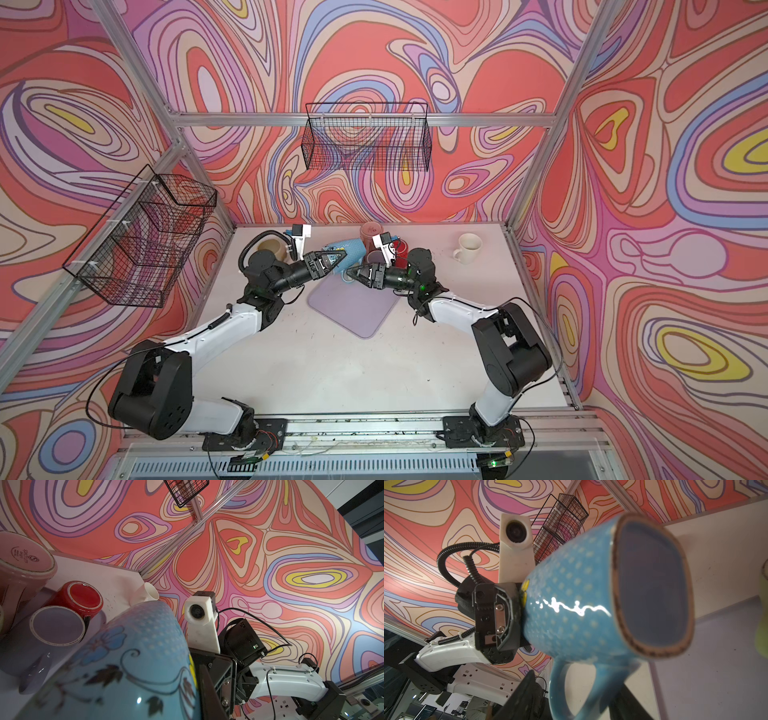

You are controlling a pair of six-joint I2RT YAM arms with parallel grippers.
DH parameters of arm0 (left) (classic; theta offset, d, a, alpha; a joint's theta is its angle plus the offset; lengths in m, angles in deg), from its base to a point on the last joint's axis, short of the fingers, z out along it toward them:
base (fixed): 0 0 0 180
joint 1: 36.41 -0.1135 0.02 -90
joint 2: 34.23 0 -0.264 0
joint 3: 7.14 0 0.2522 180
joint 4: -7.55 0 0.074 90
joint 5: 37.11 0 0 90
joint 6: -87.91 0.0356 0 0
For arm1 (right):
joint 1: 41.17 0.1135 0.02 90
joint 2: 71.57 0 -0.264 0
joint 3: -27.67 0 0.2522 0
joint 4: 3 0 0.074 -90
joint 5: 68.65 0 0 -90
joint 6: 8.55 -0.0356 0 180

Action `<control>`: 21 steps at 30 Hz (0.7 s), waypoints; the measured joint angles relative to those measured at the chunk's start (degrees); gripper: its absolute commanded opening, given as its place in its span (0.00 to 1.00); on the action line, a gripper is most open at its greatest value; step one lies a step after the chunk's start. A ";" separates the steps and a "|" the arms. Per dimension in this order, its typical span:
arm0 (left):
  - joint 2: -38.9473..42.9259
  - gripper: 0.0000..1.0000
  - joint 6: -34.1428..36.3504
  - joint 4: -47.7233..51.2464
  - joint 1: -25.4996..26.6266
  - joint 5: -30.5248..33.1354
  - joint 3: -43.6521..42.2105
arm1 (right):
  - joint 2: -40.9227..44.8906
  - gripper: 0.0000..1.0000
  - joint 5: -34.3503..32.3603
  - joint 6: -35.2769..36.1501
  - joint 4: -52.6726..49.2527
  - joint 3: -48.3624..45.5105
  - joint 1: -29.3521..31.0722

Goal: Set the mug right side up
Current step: 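Open the right gripper off the blue mug while the left gripper holds it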

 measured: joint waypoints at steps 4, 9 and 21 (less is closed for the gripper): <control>1.70 0.00 1.46 2.38 -0.37 0.00 0.00 | 0.00 0.56 -0.44 1.36 -1.75 -0.02 -0.33; 2.80 0.00 3.74 6.38 -0.63 0.26 0.24 | 0.11 0.55 -1.11 3.52 -5.20 -0.02 -0.46; 6.21 0.00 14.97 28.37 -1.60 1.90 7.41 | 1.86 0.54 -2.16 5.60 -8.81 -0.24 -1.90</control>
